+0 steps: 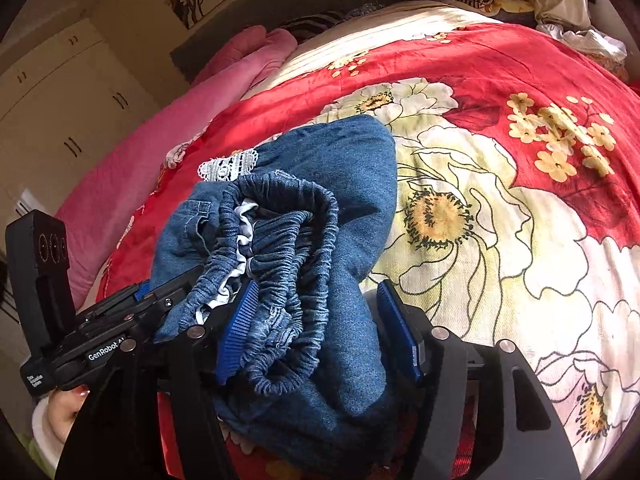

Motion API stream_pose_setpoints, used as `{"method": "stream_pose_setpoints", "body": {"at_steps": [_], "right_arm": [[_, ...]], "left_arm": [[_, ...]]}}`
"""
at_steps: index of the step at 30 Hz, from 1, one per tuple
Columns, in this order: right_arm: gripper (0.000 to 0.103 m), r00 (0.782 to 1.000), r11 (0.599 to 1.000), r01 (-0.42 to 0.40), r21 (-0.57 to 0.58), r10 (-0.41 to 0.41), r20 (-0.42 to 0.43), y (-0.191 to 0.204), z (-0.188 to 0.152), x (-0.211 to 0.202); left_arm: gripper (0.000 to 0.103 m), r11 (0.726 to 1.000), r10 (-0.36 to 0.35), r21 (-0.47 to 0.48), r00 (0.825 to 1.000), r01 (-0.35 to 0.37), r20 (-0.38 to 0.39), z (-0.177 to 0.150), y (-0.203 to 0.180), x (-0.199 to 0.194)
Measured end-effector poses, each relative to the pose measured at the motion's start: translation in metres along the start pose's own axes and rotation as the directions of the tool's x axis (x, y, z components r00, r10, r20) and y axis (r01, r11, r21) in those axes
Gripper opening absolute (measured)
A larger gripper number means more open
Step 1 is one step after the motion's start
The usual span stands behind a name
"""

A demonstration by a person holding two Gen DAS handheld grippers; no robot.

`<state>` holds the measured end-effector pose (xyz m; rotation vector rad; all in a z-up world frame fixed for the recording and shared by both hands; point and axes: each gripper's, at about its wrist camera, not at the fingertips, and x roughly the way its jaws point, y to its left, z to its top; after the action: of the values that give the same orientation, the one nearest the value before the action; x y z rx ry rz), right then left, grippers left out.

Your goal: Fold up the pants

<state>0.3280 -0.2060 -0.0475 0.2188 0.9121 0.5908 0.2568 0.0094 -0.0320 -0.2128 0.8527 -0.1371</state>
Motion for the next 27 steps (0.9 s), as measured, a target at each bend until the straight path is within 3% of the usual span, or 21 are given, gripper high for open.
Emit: {"method": "stream_pose_setpoints", "body": {"at_steps": [6, 17, 27], "right_arm": [[0.077, 0.995, 0.993, 0.098, -0.062, -0.097, 0.025, 0.007, -0.004, -0.005], [0.084, 0.992, 0.992, 0.124, -0.036, -0.122, 0.038, 0.003, -0.002, -0.019], [0.092, 0.984, 0.987, 0.146, -0.065, -0.138, 0.117, 0.023, -0.001, -0.047]], "left_arm": [[0.050, 1.000, 0.008, -0.002, 1.000, -0.008, 0.009, -0.001, 0.002, 0.000], [0.062, 0.999, 0.028, -0.019, 0.999, -0.027, 0.027, -0.001, 0.004, -0.011], [0.079, 0.992, 0.111, -0.066, 0.990, -0.106, 0.088, -0.003, 0.015, -0.056]]}}
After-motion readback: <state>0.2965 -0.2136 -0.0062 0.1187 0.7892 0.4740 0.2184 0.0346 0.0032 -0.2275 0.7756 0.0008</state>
